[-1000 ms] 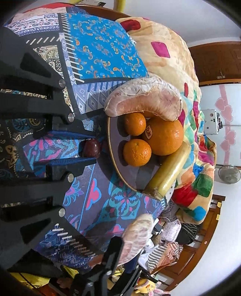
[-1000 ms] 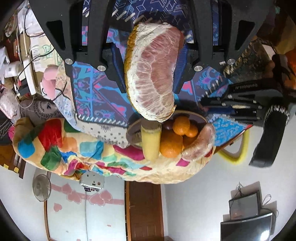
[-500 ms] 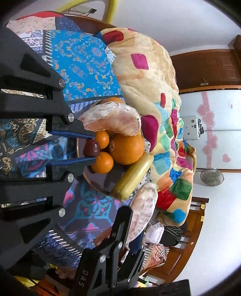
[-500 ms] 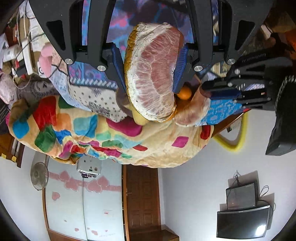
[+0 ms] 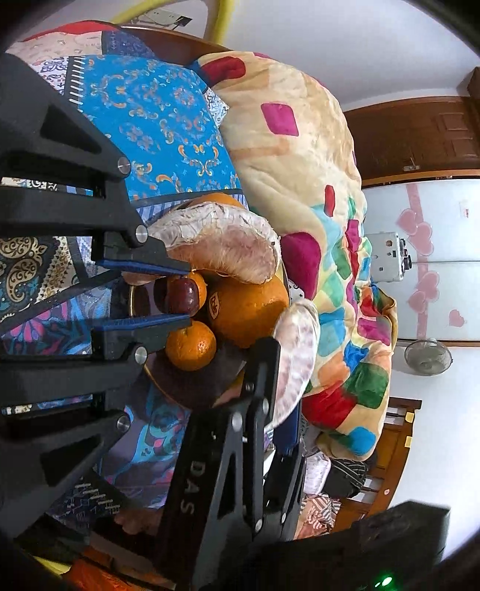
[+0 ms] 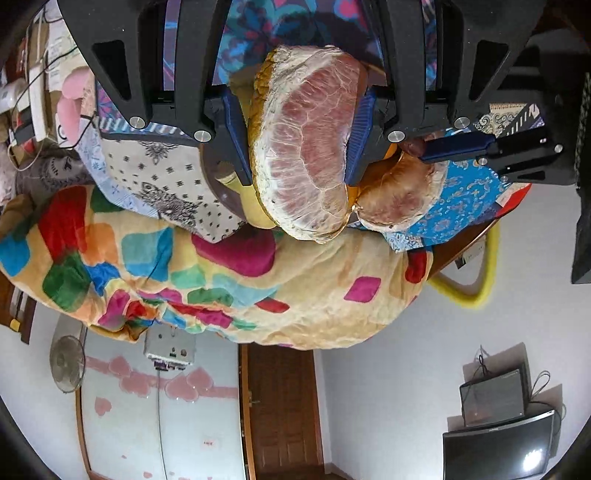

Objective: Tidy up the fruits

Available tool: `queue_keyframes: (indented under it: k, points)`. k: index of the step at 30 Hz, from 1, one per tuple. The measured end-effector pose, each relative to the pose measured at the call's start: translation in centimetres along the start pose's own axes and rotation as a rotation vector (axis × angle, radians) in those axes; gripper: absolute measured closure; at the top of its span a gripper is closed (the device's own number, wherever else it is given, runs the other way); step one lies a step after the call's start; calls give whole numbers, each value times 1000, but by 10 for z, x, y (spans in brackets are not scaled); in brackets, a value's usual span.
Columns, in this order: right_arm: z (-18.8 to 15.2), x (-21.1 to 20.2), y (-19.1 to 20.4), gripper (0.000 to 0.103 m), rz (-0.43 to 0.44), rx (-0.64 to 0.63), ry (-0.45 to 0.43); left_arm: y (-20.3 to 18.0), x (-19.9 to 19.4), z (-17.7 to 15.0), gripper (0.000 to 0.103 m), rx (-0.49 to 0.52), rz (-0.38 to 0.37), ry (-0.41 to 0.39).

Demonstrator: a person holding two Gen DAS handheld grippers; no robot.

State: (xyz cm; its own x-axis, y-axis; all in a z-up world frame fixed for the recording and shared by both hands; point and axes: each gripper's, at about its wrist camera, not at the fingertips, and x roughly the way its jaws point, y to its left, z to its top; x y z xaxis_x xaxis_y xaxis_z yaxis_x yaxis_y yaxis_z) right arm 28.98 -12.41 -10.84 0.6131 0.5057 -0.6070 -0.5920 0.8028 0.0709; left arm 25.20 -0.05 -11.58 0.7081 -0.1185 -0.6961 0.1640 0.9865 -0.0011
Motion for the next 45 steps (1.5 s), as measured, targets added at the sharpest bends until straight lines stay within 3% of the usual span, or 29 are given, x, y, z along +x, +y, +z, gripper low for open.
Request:
queue_keyframes:
  k: [14,24,34,40,45]
  points:
    - [3,1,6,55,-2,-23,20,-7,11,-3,80,18,-3,21]
    - [1,0,5,55,1,-36,16,-2,8,-6,67,-6,2,23]
    - [2,-15,1,55,3,-21,-5,3,-21,-4,62,-31,6,-38]
    - [1,-46,0,55,-4,0,-50,4,-51,-2,62,-57,-1,-87]
    - [-1,-91,10,55,-36,-6,-137,1,-100,-3,62,-67,11,-186]
